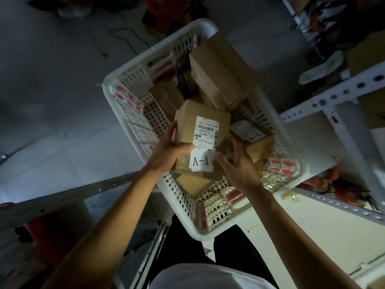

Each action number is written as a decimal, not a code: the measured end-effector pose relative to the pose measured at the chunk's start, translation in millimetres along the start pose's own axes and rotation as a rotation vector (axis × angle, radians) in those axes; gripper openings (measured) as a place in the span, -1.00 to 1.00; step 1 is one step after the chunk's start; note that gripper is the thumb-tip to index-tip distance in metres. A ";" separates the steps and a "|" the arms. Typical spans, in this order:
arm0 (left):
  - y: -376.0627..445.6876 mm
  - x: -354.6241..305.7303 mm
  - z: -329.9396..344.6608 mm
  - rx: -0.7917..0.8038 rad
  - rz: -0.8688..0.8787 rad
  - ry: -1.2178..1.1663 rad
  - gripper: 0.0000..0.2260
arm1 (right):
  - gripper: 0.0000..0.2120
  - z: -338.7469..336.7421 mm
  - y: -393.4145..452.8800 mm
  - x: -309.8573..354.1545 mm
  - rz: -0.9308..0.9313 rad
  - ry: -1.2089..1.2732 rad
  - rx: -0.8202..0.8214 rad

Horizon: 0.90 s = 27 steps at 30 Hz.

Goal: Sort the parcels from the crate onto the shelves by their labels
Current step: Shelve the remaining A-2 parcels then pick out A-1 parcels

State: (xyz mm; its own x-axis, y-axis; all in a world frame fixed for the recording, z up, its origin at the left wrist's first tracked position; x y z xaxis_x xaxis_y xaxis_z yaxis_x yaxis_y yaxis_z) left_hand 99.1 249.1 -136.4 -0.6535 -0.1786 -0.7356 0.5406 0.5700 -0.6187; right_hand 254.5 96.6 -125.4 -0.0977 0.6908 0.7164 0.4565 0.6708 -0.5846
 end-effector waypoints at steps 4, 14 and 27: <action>-48.7 -6.1 31.6 -0.045 0.001 -0.343 -0.52 | -0.58 -13.7 -26.4 6.2 -0.081 0.333 0.089; -143.3 -10.2 94.3 -0.183 0.171 -0.008 -0.10 | -0.34 -35.4 -75.5 -12.7 -0.213 0.480 0.247; -199.7 -27.0 91.6 -0.127 0.228 0.179 -0.15 | -0.21 -51.2 -157.2 -26.2 -0.288 0.463 0.023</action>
State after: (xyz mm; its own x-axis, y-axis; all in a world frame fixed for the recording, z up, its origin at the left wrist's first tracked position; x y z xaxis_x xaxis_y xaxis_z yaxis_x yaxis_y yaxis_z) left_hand 57.3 66.6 -18.3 -0.6120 0.1032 -0.7841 0.6208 0.6768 -0.3955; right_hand 230.6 -40.8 -32.8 0.1862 0.2912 0.9384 0.4488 0.8244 -0.3448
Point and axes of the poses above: each hand's wrist, its own y-axis towards the middle knuckle, its own z-axis out of the palm, x = y × z, the point moved 5 cm from there along y, towards the middle knuckle, and after that the axes turned 9 degrees about y, right-handed, at the moved point
